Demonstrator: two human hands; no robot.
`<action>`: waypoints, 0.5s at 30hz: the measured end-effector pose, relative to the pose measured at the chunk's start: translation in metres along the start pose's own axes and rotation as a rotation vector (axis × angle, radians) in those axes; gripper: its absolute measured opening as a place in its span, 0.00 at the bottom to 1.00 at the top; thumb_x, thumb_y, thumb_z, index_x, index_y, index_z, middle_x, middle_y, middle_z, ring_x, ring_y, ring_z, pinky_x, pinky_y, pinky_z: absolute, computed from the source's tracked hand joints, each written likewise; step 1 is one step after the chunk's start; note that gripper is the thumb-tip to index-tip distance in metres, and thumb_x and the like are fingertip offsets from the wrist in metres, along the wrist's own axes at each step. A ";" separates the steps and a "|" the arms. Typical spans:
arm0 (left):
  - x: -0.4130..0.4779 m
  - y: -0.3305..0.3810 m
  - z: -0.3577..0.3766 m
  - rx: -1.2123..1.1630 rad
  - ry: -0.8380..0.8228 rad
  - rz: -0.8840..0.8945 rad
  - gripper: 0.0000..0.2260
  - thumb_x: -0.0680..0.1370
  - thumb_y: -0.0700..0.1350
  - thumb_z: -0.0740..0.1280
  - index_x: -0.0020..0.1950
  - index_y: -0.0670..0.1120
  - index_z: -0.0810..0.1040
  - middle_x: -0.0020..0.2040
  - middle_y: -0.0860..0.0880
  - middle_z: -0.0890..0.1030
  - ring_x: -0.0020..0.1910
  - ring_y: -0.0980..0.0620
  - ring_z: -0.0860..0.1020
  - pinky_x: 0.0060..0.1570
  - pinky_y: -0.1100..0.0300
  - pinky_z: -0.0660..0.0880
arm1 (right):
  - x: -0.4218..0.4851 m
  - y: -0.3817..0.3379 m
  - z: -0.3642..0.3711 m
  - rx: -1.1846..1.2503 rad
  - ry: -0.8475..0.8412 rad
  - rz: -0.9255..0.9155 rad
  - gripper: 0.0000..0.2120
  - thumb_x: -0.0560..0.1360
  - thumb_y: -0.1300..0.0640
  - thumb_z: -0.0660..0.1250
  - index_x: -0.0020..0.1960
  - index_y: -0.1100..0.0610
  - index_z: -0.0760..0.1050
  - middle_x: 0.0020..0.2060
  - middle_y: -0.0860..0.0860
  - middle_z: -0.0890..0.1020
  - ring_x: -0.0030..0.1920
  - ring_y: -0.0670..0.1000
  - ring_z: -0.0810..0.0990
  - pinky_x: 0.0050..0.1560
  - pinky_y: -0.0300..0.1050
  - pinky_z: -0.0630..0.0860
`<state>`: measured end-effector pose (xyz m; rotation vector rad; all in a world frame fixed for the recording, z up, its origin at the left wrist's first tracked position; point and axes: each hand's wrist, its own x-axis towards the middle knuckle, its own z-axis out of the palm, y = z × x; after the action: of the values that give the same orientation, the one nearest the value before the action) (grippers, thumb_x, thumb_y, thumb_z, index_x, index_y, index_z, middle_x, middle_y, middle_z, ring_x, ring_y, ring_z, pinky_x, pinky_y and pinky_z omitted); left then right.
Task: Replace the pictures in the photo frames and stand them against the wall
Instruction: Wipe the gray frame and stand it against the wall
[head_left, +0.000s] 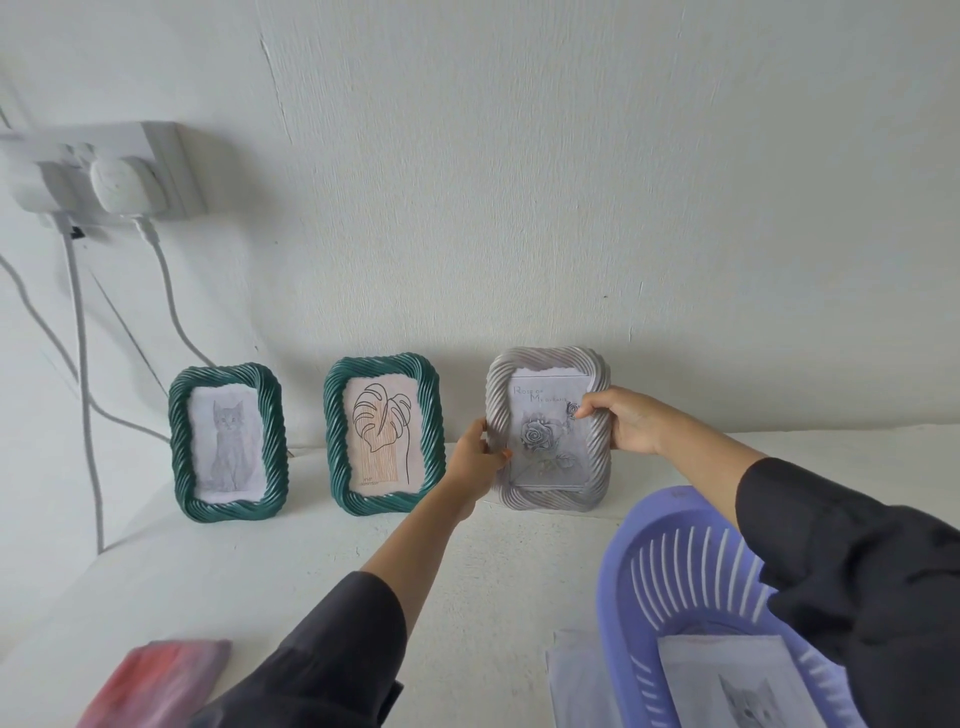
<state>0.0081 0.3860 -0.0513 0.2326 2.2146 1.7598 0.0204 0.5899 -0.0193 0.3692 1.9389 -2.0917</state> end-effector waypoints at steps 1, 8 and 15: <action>0.000 0.000 0.000 0.000 0.000 -0.002 0.14 0.78 0.31 0.59 0.61 0.41 0.68 0.47 0.45 0.77 0.43 0.49 0.76 0.39 0.62 0.75 | 0.002 0.000 0.001 0.005 0.002 0.000 0.12 0.70 0.68 0.60 0.47 0.56 0.76 0.38 0.53 0.81 0.40 0.52 0.78 0.46 0.46 0.74; 0.000 0.002 0.001 0.039 0.001 -0.014 0.11 0.78 0.31 0.59 0.55 0.44 0.67 0.47 0.42 0.77 0.44 0.46 0.76 0.46 0.53 0.76 | 0.002 0.000 0.000 -0.045 0.024 0.007 0.12 0.68 0.67 0.62 0.47 0.55 0.75 0.37 0.52 0.80 0.39 0.51 0.79 0.44 0.44 0.74; -0.003 0.004 0.003 0.064 0.022 -0.011 0.11 0.77 0.31 0.59 0.57 0.43 0.68 0.51 0.41 0.76 0.47 0.44 0.75 0.51 0.48 0.75 | 0.000 -0.001 0.004 -0.053 0.039 0.007 0.12 0.63 0.65 0.66 0.46 0.54 0.75 0.37 0.51 0.81 0.40 0.51 0.78 0.45 0.44 0.74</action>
<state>0.0118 0.3884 -0.0480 0.2161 2.2861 1.6953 0.0199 0.5857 -0.0182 0.4080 2.0083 -2.0387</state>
